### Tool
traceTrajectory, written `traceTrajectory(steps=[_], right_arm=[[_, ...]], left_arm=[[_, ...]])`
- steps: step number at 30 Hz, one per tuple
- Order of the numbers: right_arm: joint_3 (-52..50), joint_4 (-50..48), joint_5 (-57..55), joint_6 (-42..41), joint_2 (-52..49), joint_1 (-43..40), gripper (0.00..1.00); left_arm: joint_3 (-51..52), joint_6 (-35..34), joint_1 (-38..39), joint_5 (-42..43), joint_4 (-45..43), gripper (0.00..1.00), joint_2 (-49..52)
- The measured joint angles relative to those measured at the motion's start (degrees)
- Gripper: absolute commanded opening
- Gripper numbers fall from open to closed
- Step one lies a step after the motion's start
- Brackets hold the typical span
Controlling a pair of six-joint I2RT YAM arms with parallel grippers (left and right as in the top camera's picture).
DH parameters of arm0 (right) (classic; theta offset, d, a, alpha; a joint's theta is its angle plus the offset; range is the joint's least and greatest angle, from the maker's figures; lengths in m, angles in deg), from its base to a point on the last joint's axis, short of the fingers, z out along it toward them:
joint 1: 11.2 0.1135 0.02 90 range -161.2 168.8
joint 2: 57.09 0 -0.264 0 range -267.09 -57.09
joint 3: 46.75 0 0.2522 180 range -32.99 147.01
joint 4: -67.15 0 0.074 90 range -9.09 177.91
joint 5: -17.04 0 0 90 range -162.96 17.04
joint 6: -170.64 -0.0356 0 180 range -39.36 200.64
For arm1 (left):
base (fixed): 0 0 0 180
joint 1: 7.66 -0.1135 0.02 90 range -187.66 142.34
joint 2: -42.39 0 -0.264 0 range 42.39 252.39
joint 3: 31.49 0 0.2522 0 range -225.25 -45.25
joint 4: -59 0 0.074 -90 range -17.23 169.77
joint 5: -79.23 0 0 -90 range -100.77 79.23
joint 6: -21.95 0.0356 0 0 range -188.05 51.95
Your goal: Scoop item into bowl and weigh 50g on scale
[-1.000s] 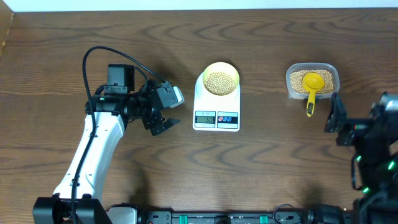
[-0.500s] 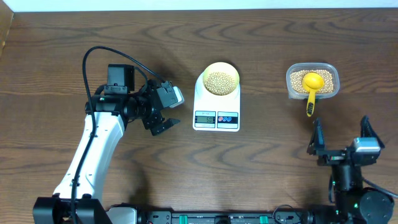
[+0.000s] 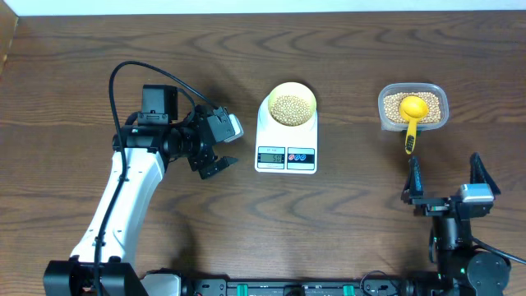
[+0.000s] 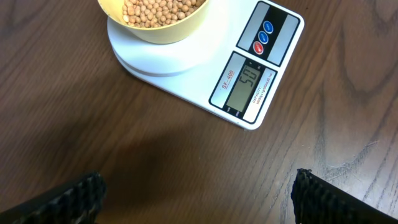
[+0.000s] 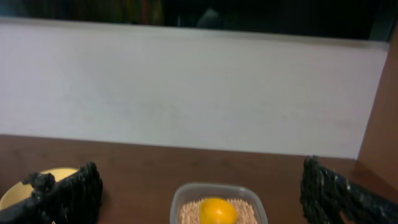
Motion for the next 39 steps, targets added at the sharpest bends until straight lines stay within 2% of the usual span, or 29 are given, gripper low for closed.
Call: traceTrajectory(steps=[10,15,23,39], right_arm=[[-10.88,-14.12,0.0,0.0,0.07,0.5,0.99],[-11.87,-12.13,0.0,0.0,0.07,0.85,0.99],[-11.91,1.75,-0.09,0.0,0.07,0.85,0.99],[-11.91,1.77,-0.87,0.0,0.04,0.85,0.99]], left_arm=[[0.0,0.0,0.0,0.0,0.0,0.98,0.0],[0.0,0.0,0.0,0.0,0.0,0.98,0.0],[0.0,0.0,0.0,-0.02,0.0,0.98,0.0],[0.0,0.0,0.0,0.0,0.02,0.98,0.0]])
